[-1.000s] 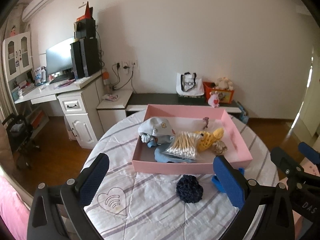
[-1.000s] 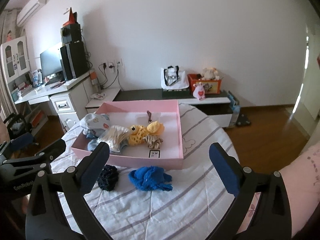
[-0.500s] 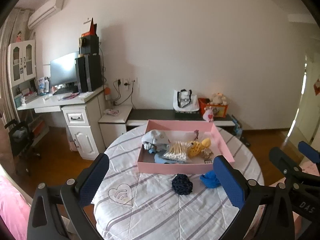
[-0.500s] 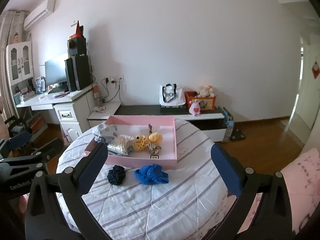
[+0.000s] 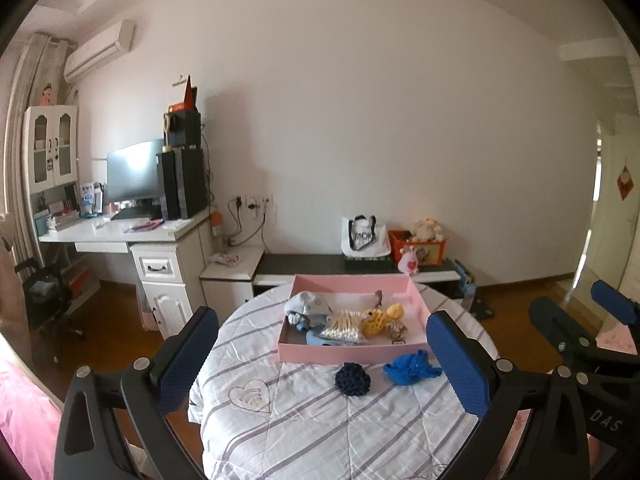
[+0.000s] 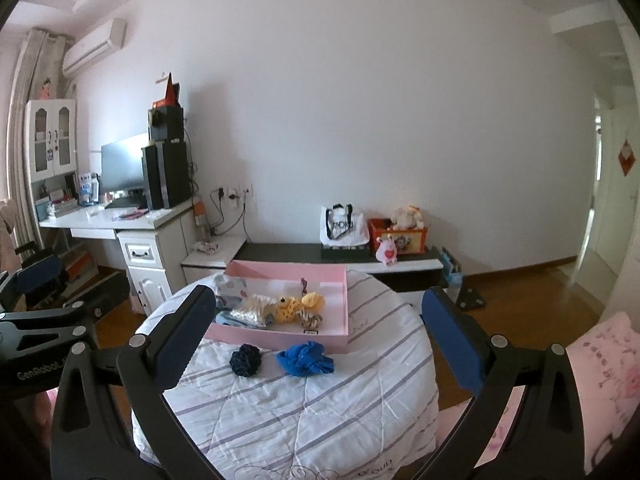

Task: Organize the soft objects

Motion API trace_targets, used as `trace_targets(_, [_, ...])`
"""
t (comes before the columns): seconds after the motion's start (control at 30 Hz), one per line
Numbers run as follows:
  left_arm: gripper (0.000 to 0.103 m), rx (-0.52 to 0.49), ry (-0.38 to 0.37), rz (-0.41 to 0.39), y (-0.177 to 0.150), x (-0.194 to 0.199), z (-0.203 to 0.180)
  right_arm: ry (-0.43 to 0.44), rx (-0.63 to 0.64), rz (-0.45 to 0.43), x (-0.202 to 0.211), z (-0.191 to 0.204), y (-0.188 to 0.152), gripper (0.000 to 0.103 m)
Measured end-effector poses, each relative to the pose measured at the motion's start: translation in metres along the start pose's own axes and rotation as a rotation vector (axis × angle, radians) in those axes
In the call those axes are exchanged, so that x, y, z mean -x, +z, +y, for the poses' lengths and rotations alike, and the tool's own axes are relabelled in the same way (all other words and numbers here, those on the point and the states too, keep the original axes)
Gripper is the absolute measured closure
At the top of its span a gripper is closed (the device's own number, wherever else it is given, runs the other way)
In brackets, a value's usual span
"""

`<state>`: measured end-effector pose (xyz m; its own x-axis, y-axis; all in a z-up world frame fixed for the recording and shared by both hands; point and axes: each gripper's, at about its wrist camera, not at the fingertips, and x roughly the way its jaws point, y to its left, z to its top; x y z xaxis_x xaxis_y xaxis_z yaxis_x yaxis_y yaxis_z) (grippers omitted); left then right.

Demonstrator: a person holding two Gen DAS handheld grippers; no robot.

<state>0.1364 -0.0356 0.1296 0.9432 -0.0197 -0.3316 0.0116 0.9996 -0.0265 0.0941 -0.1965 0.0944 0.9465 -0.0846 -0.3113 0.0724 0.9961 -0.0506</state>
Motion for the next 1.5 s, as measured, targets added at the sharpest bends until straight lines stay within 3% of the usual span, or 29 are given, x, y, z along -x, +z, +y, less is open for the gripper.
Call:
trace_targets(0.53, [0.000, -0.005, -0.001, -0.116, -0.016, 0.058, -0.009, -0.024, 0.000, -0.128, 0.056, 0.000, 0.006, 0.000])
trace_targets(1.5, [0.000, 0.002, 0.002, -0.117, -0.030, 0.055, -0.012, -0.035, 0.000, -0.144, 0.071, 0.006, 0.005, 0.000])
